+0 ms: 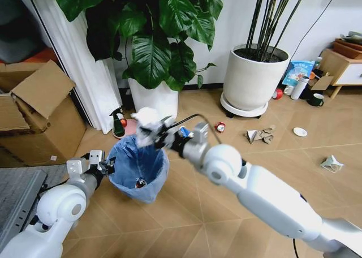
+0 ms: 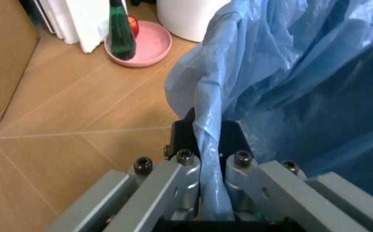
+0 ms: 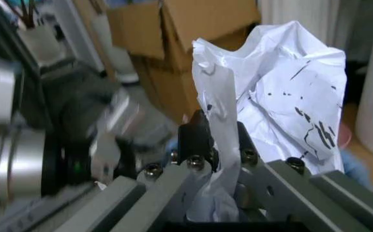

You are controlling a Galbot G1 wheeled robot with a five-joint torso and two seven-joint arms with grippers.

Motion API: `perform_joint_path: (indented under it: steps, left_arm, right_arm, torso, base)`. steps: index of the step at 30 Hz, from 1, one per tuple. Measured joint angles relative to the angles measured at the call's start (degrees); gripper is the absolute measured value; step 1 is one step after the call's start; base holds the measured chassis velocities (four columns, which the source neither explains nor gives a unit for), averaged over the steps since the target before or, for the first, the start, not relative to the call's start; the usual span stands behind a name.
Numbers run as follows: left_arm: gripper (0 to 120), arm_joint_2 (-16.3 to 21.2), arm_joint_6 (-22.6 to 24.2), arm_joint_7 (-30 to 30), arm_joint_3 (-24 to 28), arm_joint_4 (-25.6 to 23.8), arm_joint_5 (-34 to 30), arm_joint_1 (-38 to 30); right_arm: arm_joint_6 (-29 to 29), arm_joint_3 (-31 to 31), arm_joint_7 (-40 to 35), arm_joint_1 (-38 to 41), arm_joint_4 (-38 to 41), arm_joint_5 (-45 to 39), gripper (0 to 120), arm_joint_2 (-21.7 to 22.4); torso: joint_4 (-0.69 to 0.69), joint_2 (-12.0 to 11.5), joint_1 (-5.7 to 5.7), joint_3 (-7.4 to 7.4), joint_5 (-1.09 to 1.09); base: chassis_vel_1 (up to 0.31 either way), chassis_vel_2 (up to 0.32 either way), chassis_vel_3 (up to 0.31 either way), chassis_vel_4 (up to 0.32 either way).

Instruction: Pick up the trash bin and place the garbage on the floor into it.

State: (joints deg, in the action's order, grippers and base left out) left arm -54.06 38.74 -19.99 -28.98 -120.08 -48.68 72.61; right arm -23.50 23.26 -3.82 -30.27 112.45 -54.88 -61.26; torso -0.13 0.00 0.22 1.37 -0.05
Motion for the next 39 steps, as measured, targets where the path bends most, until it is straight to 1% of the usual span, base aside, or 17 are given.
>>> perform_joint_path:
  steps: [2, 8, 10, 12, 15, 19, 20, 23, 24, 27, 28, 30, 31, 32, 34, 35, 39]
  left_arm:
    - [0, -0.2, 0.0, -0.1, -0.2, -0.4, 0.0, 0.1]
    - [0, -0.5, 0.0, -0.4, -0.3, -1.1, 0.0, 0.4]
    - [0, -0.5, 0.0, -0.4, -0.4, -1.2, -0.1, 0.4]
    - [0, -0.5, 0.0, -0.6, -0.5, -1.4, -0.1, 0.4]
    - [0, -0.5, 0.0, -0.6, -0.6, -1.5, -0.1, 0.6]
    - [0, -0.6, -0.1, -1.0, -0.9, -1.9, -0.1, 0.9]
    - [0, -0.6, -0.1, -1.0, -0.9, -1.9, -0.1, 0.9]
    - [0, -0.8, -0.4, -1.3, -1.5, -2.6, 0.4, 1.5]
    - [0, -0.8, -0.4, -1.3, -1.5, -2.6, 0.4, 1.5]
    - [0, -0.9, -0.9, -1.1, -2.7, -3.6, 2.9, 3.0]
    - [0, -0.9, -0.9, -1.1, -2.7, -3.6, 2.9, 3.0]
    - [0, -1.1, -1.1, -0.9, -3.4, -4.3, 3.6, 3.6]
    - [0, -1.3, -1.2, -0.9, -3.6, -4.5, 3.7, 3.8]
    - [0, -1.3, -1.2, -0.9, -3.6, -4.5, 3.7, 3.8]
    - [0, -1.4, -1.2, -0.9, -3.8, -5.1, 3.8, 4.2]
    - [0, -1.4, -1.2, -0.9, -3.8, -5.1, 3.8, 4.2]
    - [0, -1.7, -1.3, -0.8, -3.8, -5.7, 4.1, 4.8]
  right_arm:
    - [-0.8, 0.9, 0.5, -0.2, -0.5, 0.5, 0, 0.0]
    - [-0.8, 1.9, 0.0, -0.1, -2.2, 1.2, 26, -1.7]
    - [-0.8, 1.9, 0.0, -0.1, -2.3, 1.2, 27, -1.8]
    - [-0.7, 2.0, -0.2, 0.2, -2.8, 1.4, 38, -2.4]
    - [-0.6, 1.8, -0.3, 0.3, -2.8, 1.4, 45, -2.4]
    - [-0.5, 0.4, -1.3, 0.1, -2.5, 1.5, 63, -2.3]
    - [-0.5, 0.4, -1.3, 0.1, -2.5, 1.5, 63, -2.3]
    - [-1.3, -2.8, -4.3, -0.6, -1.4, 1.5, 79, -1.4]
    - [-1.3, -2.8, -4.3, -0.6, -1.4, 1.5, 79, -1.4]
    - [-2.3, -8.9, -6.7, -3.3, 0.0, 1.7, 93, 1.6]
    - [-2.3, -8.9, -6.7, -3.3, 0.0, 1.7, 93, 1.6]
    - [-3.7, -13.6, -8.5, -6.1, 1.0, 3.6, 99, 3.8]
    - [-4.6, -16.5, -9.3, -8.3, 1.6, 4.4, 100, 4.8]
    - [-4.6, -16.5, -9.3, -8.3, 1.6, 4.4, 100, 4.8]
    - [-5.8, -22.6, -10.0, -14.3, 2.4, 6.6, 100, 6.6]
    - [-5.8, -22.6, -10.0, -14.3, 2.4, 6.6, 100, 6.6]
    - [-6.1, -32.9, -9.1, -25.1, 3.6, 10.7, 100, 8.6]
  torso:
    - [-0.01, 0.0, 0.0, 0.0, 0.0]
    - [0.0, 0.0, 0.0, 0.0, 0.0]
    - [0.0, 0.0, 0.0, 0.0, 0.0]
    - [0.0, 0.0, 0.0, 0.0, 0.0]
    - [0.0, 0.0, 0.0, 0.0, 0.0]
    - [0.0, 0.0, 0.0, 0.0, 0.0]
    - [0.0, 0.0, 0.0, 0.0, 0.0]
    - [0.01, 0.0, 0.0, 0.0, 0.0]
    - [0.01, 0.0, 0.0, 0.0, 0.0]
    - [0.01, 0.0, 0.0, 0.0, 0.01]
    - [0.01, 0.0, 0.0, 0.0, 0.01]
    - [0.01, 0.0, 0.0, 0.0, 0.02]
    - [0.0, 0.0, 0.0, 0.0, 0.02]
    - [0.0, 0.0, 0.0, 0.0, 0.02]
    - [0.0, 0.0, 0.0, 0.0, 0.03]
    - [0.0, 0.0, 0.0, 0.0, 0.03]
    - [-0.04, 0.0, -0.01, 0.0, 0.04]
  base:
    - [0.0, 0.0, 0.0, 0.0]
    - [0.0, 0.0, 0.0, 0.0]
    - [0.0, 0.0, 0.0, 0.0]
    - [0.0, 0.0, 0.0, 0.0]
    - [0.0, 0.0, 0.0, 0.0]
    - [0.0, 0.0, 0.0, 0.0]
    - [0.0, 0.0, 0.0, 0.0]
    - [0.0, 0.0, 0.0, 0.0]
    - [0.0, 0.0, 0.0, 0.0]
    - [0.0, 0.0, 0.0, 0.0]
    - [0.0, 0.0, 0.0, 0.0]
    - [0.0, 0.0, 0.0, 0.0]
    - [0.0, 0.0, 0.0, 0.0]
    - [0.0, 0.0, 0.0, 0.0]
    - [0.0, 0.0, 0.0, 0.0]
    - [0.0, 0.0, 0.0, 0.0]
    - [0.0, 0.0, 0.0, 0.0]
